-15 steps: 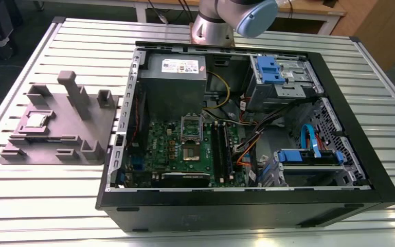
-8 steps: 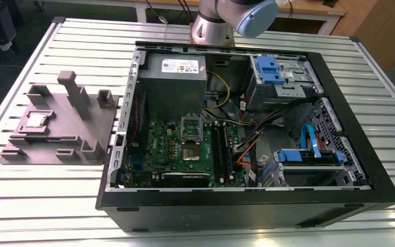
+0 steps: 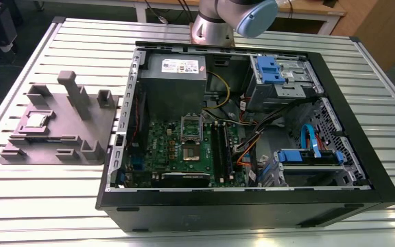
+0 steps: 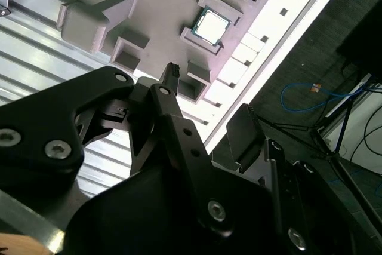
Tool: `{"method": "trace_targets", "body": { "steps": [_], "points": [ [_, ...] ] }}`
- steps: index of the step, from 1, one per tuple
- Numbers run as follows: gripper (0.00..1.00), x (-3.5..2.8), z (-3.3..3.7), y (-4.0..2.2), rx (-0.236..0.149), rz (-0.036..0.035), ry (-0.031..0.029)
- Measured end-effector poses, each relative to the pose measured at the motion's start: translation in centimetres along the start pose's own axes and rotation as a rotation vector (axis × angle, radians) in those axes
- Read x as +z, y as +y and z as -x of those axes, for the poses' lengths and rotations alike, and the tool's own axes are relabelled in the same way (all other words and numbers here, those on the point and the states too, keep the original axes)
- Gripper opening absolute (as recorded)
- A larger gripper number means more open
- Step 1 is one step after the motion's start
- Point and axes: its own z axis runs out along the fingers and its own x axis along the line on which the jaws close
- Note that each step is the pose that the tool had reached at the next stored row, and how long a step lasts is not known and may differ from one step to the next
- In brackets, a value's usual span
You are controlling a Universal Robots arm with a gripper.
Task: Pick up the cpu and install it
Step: 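Pick up the cpu and move it towards the insertion slot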
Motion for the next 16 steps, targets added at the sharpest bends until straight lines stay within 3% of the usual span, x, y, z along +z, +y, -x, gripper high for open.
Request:
{"method": "trace_targets", "body": {
  "steps": [10, 16],
  "points": [
    [0.59, 0.12, 0.0, -0.01, 0.0, 0.0003, -0.0003],
    [0.59, 1.1, -0.01, -0.05, -0.023, 0.0002, 0.0093]
  ]
}}
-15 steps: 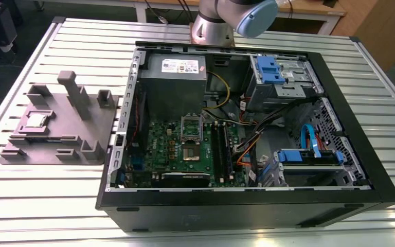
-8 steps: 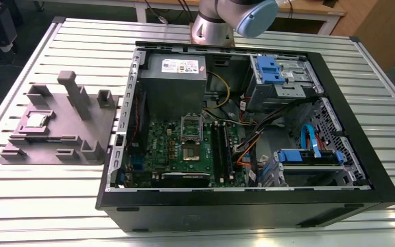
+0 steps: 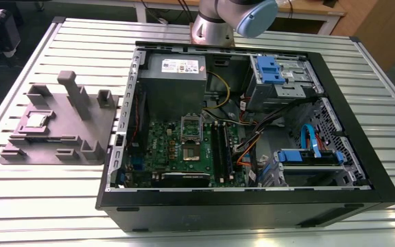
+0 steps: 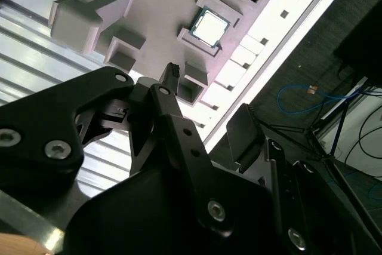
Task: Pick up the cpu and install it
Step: 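Pick up the cpu and move it towards the insertion slot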
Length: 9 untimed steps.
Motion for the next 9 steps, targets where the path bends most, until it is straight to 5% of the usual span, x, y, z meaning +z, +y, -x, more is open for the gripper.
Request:
{"method": "trace_targets", "body": {
  "steps": [5, 9],
  "points": [
    [0.59, 0.64, 0.0, -0.04, -0.011, -0.0002, 0.0282],
    [0.59, 0.99, 0.0, -0.06, -0.011, 0.0, 0.0308]
  ]
}}
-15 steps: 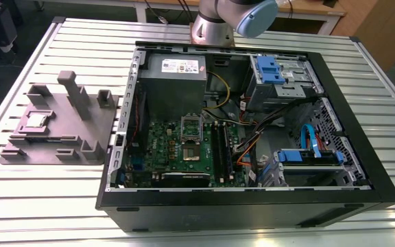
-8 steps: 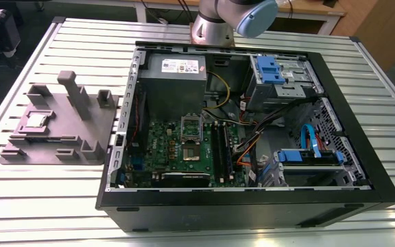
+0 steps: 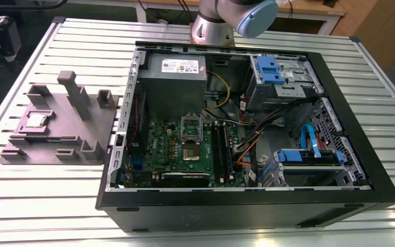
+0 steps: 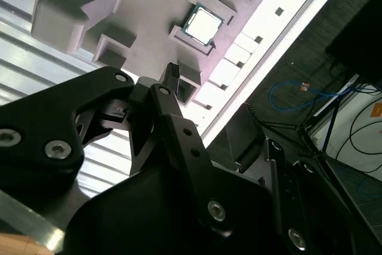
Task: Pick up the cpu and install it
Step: 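Pick up the cpu and move it towards the insertion slot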
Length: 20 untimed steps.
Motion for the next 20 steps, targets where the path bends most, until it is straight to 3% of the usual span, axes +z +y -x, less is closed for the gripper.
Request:
{"method": "trace_targets", "body": {
  "steps": [8, 20],
  "points": [
    [0.59, 0.52, 0.01, -0.02, 0.0, -0.0001, 0.0005],
    [0.59, 0.76, 0.02, -0.03, 0.0, 0.0001, 0.0004]
  ]
}}
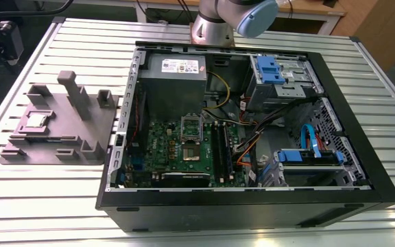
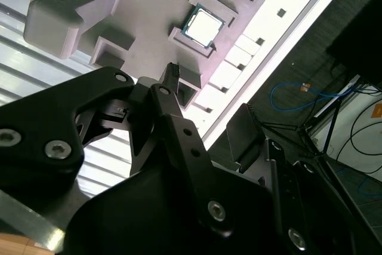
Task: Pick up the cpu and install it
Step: 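Pick up the cpu and move it towards the insertion slot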
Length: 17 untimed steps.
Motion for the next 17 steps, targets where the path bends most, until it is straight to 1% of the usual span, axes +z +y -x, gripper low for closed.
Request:
{"method": "trace_targets", "body": {
  "steps": [17],
  "points": [
    [0.59, 0.44, 0.01, -0.02, 0.0, -0.0001, 0.0002]
  ]
}}
